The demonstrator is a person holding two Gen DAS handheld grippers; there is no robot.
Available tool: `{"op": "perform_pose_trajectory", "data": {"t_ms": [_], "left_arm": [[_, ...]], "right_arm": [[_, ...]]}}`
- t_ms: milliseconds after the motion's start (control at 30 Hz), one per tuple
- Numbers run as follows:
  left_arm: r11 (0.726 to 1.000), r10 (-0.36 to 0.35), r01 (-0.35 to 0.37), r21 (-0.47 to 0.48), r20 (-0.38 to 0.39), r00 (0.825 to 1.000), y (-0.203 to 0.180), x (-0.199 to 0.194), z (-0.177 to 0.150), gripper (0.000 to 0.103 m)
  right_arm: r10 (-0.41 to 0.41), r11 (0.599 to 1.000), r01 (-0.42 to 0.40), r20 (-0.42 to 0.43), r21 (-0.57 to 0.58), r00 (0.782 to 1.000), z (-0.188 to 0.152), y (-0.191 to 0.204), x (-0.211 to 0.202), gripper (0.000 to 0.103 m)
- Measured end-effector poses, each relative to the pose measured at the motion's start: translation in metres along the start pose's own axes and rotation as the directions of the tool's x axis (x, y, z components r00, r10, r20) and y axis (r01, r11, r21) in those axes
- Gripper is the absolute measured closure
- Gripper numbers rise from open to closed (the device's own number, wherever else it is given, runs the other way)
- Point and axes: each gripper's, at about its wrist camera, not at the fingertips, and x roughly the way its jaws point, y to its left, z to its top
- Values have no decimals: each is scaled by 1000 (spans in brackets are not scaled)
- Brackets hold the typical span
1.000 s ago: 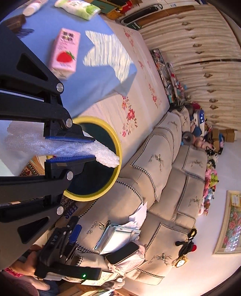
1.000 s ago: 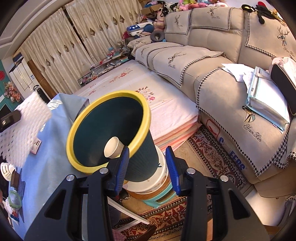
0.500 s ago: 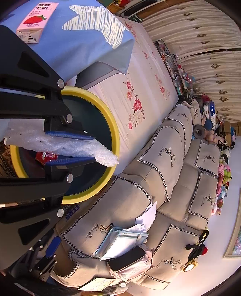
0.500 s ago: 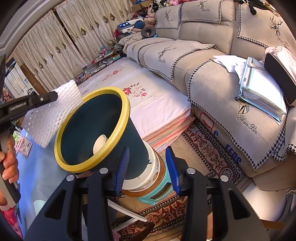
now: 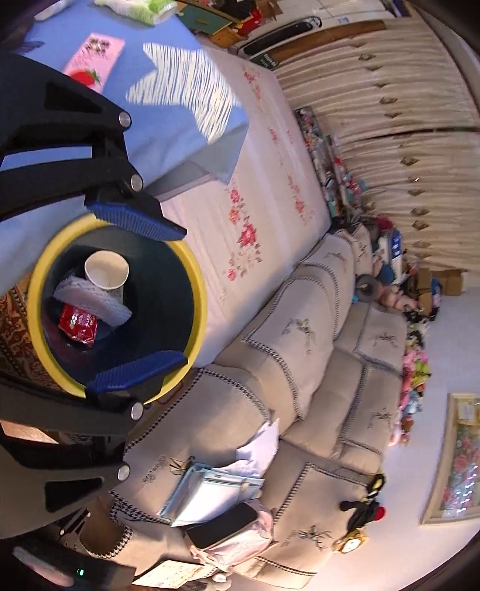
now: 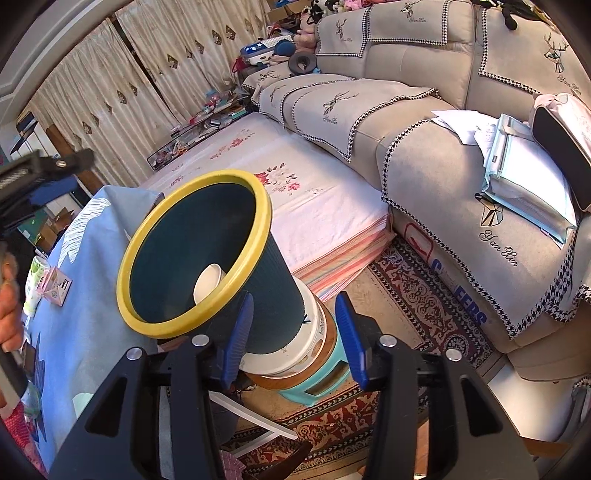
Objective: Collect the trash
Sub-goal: 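Reach the right gripper to the pink strawberry milk carton and grasp it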
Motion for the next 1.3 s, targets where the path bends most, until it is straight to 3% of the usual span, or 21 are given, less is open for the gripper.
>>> {"op": "perform_pose_trajectory", "data": {"t_ms": [233, 433, 567, 600, 733, 1000, 1167, 1300], "left_arm": [[993, 72, -59, -98, 140, 988, 46, -121, -35, 20], [958, 239, -196, -211, 202, 950, 109, -211, -87, 14], [921, 340, -282, -268, 200, 919, 146, -253, -123, 12], [913, 359, -299, -278, 197, 912, 152, -259, -130, 12], [884, 405, -336, -324, 175, 897, 179, -286, -160, 12], [846, 449, -364, -389, 155, 880, 207, -302, -185, 12], [839, 455, -367, -401, 149, 878, 213, -303, -190, 12], [838, 457, -369, -401, 149, 877, 216, -303, -191, 12]], "right_arm": [[43, 997, -43, -10, -69, 999, -5, 28, -3, 58], [134, 974, -135, -19, -180, 991, -9, 79, -14, 57], [269, 913, -270, -46, -305, 962, -6, 132, -19, 48], [301, 890, -303, -61, -341, 952, -4, 148, -19, 43], [357, 798, -365, -113, -480, 927, -4, 209, -9, 42], [346, 676, -419, -240, -606, 907, 2, 300, 47, 38], [326, 622, -426, -277, -657, 904, -1, 335, 72, 32], [321, 606, -448, -313, -658, 894, -5, 346, 84, 29]]}}
